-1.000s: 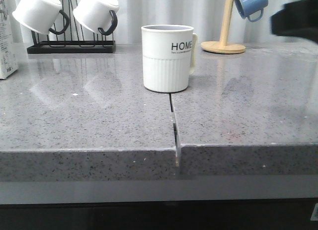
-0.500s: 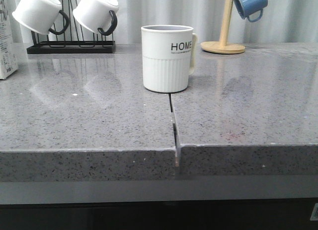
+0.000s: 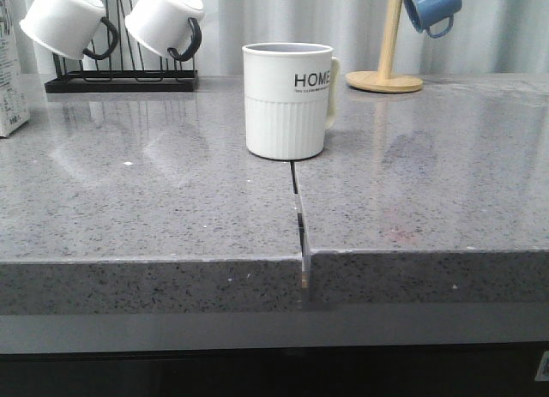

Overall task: Place milk next to cup
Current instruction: 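Release the mug and withdraw the right gripper, then open the left gripper around the blue-and-white milk carton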

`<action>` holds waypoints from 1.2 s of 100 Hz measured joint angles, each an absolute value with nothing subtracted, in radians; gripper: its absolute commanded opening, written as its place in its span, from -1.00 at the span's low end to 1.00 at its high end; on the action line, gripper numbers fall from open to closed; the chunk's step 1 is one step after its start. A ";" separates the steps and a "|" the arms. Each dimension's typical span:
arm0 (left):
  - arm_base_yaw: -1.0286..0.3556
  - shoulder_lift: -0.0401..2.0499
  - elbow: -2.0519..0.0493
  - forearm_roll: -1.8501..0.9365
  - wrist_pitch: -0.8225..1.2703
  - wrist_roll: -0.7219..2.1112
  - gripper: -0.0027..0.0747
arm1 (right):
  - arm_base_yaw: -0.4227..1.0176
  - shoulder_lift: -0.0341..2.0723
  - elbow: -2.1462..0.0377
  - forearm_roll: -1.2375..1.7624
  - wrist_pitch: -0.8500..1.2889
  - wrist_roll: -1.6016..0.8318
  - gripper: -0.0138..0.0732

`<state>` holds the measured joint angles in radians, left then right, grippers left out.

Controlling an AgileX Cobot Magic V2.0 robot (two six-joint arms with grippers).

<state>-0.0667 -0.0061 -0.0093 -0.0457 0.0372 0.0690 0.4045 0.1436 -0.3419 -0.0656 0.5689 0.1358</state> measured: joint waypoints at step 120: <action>-0.067 0.983 -0.588 -0.041 -0.142 0.069 0.70 | 0.404 0.144 -0.342 -0.063 0.589 0.136 -0.82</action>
<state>-0.0667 0.9826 -0.5880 -0.0414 -0.1421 0.0690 0.4045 0.1436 -0.3419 -0.0635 0.5893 0.1364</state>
